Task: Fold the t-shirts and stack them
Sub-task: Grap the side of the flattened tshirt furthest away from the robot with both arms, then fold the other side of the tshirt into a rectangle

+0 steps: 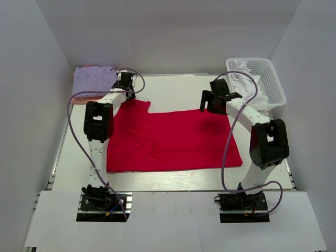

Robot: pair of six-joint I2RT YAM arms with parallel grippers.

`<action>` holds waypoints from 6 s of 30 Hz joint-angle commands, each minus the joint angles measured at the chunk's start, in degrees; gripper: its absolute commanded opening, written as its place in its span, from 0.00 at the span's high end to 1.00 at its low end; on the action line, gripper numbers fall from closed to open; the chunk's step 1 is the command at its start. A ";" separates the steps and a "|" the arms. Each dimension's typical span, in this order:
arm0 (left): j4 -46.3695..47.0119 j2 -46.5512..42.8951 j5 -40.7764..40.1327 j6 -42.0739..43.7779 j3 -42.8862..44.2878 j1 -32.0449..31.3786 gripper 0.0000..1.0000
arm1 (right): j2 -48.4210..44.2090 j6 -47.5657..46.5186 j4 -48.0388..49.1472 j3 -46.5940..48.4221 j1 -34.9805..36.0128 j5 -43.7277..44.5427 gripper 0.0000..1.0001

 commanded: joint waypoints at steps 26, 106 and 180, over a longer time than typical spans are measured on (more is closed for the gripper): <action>-0.34 -6.24 0.12 -1.45 -6.91 0.24 1.00 | 24.04 9.13 -5.31 23.17 -5.01 21.28 0.10; -25.36 -86.05 -1.37 -45.56 -76.79 -0.38 0.18 | -22.46 15.01 7.80 -33.99 -7.12 17.13 0.33; -2.17 -47.91 21.20 -3.38 -48.66 -7.23 0.00 | -24.22 1.75 19.04 -40.39 -4.92 -21.35 0.10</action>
